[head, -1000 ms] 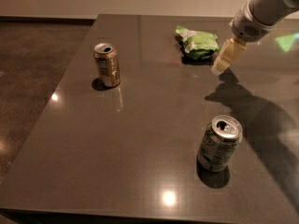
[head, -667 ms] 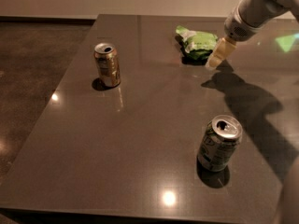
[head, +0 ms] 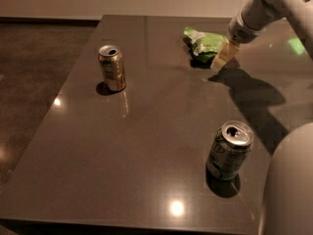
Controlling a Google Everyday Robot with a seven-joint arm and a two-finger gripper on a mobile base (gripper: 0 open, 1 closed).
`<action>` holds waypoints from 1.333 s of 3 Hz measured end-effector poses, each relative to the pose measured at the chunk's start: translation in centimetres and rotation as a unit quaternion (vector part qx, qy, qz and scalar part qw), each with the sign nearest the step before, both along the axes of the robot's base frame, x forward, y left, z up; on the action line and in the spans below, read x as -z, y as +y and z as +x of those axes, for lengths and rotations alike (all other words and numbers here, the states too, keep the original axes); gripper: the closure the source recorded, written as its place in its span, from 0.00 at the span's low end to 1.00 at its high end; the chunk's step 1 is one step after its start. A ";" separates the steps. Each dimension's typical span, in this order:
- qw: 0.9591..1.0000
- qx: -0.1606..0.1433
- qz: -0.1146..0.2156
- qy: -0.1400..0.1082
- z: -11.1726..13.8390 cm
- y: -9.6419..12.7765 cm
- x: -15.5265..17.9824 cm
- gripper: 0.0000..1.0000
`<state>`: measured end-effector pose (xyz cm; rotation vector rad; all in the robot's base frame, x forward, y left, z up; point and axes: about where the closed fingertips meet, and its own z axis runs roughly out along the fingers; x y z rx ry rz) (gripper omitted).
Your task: Move green rice chip bag near 7up can
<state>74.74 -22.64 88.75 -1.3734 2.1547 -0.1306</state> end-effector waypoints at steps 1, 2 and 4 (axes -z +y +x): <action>1.000 -0.001 0.001 -0.004 1.1 0.3 0.5 0.00; 1.000 -0.007 0.004 -0.004 1.6 0.7 0.8 0.05; 1.000 -0.015 0.015 0.001 1.7 0.8 1.2 0.42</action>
Offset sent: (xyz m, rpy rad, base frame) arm 0.0212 0.0098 -0.0045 0.0165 -0.0182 0.0256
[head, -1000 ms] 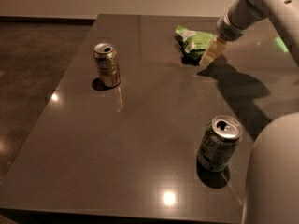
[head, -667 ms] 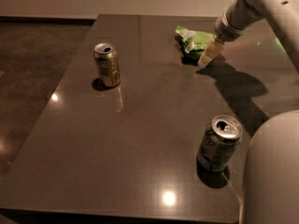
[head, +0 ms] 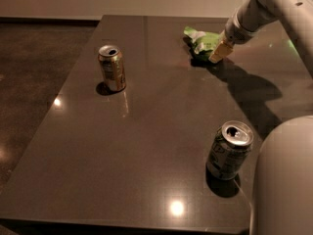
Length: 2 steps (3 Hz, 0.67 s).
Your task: Move green rice chip bag near 7up can
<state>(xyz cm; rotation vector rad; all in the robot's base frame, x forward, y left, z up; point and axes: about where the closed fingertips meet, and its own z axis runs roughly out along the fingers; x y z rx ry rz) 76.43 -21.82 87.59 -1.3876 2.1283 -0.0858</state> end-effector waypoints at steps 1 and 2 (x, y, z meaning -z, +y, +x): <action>1.000 -0.005 0.006 0.001 -0.4 -0.1 -0.1 0.65; 1.000 -0.013 0.016 -0.004 -1.8 -0.3 -0.9 0.88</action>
Offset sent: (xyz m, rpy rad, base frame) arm -0.0467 -0.0096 0.0271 0.0609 -0.0353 0.0406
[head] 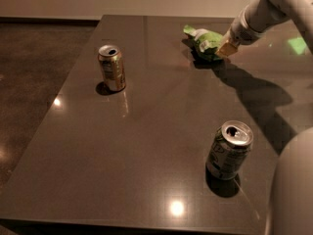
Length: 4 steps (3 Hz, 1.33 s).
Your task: Move green rice chip bag near 7up can
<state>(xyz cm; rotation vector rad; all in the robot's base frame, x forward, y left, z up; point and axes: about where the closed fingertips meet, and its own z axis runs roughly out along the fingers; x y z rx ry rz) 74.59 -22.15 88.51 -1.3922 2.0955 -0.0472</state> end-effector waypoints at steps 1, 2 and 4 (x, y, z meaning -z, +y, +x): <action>1.000 -0.021 0.008 -0.006 -2.9 -0.3 -1.3 1.00; 0.998 -0.062 0.010 -0.012 -6.9 0.0 -2.9 1.00; 0.989 -0.147 -0.004 -0.013 -16.1 1.3 -4.2 1.00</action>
Offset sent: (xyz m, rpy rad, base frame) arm -0.1360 0.0028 0.0552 0.0177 -0.0527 0.2520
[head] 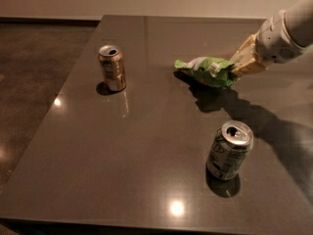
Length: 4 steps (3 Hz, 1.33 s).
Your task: Move green rice chip bag near 7up can
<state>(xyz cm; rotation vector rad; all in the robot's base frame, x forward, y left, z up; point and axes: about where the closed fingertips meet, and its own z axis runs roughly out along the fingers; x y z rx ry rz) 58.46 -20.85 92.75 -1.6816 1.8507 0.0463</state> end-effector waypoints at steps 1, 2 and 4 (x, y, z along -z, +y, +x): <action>0.999 -0.032 -0.005 0.004 -4.4 0.3 -0.4 1.00; 0.998 -0.061 -0.011 0.010 -8.0 0.9 -0.7 1.00; 0.994 -0.104 -0.034 0.017 -12.6 3.3 0.3 0.74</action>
Offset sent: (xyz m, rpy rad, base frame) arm -0.1269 0.0127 0.0110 -0.0411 0.0361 0.1990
